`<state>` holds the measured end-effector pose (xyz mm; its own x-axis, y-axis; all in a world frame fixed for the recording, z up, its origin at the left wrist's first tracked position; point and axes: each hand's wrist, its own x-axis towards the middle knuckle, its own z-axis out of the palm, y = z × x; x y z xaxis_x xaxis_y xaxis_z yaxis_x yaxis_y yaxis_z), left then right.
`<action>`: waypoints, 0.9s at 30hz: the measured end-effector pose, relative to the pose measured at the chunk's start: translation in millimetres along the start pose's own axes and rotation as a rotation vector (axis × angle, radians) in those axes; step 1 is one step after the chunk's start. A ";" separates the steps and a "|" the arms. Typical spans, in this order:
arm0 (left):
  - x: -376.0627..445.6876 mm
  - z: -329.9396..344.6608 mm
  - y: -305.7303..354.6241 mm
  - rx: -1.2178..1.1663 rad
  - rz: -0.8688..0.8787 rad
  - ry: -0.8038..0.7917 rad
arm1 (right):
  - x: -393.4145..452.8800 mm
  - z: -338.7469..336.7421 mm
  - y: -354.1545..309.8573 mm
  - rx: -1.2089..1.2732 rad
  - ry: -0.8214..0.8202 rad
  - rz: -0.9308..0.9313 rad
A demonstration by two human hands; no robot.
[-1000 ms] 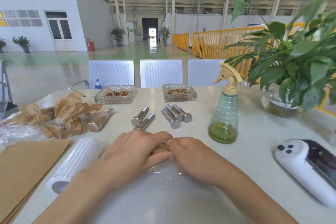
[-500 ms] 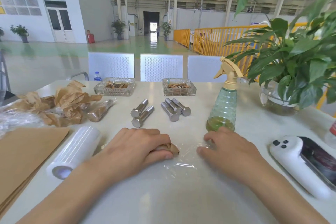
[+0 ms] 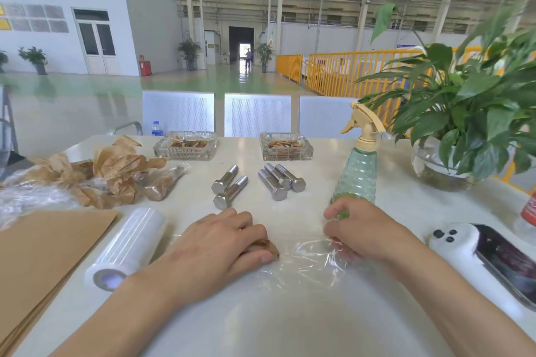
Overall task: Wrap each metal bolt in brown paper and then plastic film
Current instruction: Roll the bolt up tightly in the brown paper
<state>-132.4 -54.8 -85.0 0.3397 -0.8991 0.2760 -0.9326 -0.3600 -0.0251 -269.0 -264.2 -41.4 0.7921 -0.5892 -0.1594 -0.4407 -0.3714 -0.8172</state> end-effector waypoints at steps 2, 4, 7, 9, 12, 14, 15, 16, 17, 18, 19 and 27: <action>1.4 1.3 2.3 0.013 -0.032 0.000 | 0.5 0.2 -3.7 0.165 0.000 0.004; 3.2 1.9 4.7 0.013 -0.056 0.011 | 1.1 1.4 -11.6 0.325 -0.023 -0.022; 4.0 2.7 7.5 -0.009 -0.100 0.029 | 1.7 10.5 -25.5 0.408 -0.080 -0.102; 4.8 4.2 8.3 -0.006 -0.145 0.058 | 1.9 19.9 -34.3 0.429 -0.122 -0.142; 7.1 5.5 8.5 -0.054 -0.219 0.118 | 3.1 33.4 -43.8 0.447 -0.179 -0.180; 8.6 2.8 6.5 -0.158 -0.235 0.115 | 4.5 40.3 -49.2 0.436 -0.205 -0.202; 9.1 0.4 4.7 -0.239 -0.241 0.119 | 5.2 43.2 -51.3 0.425 -0.215 -0.210; 9.3 -2.1 3.2 -0.359 -0.255 0.140 | 6.0 45.6 -53.5 0.416 -0.222 -0.211; 9.2 -5.1 2.4 -0.514 -0.290 0.178 | 6.9 47.9 -55.3 0.409 -0.224 -0.207; 9.4 -8.7 2.9 -0.677 -0.338 0.230 | 7.9 49.9 -56.7 0.401 -0.225 -0.200; 9.6 -11.4 3.3 -0.820 -0.387 0.285 | 8.7 52.0 -57.7 0.396 -0.227 -0.192; -9.8 -51.3 -10.6 -0.658 -0.560 0.444 | 11.7 57.5 -59.6 0.426 -0.265 -0.159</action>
<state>-132.1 -29.4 -38.2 0.8038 -0.4155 0.4258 -0.5778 -0.3745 0.7252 -209.2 -207.7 -26.4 0.9391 -0.3274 -0.1046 -0.1391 -0.0838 -0.9867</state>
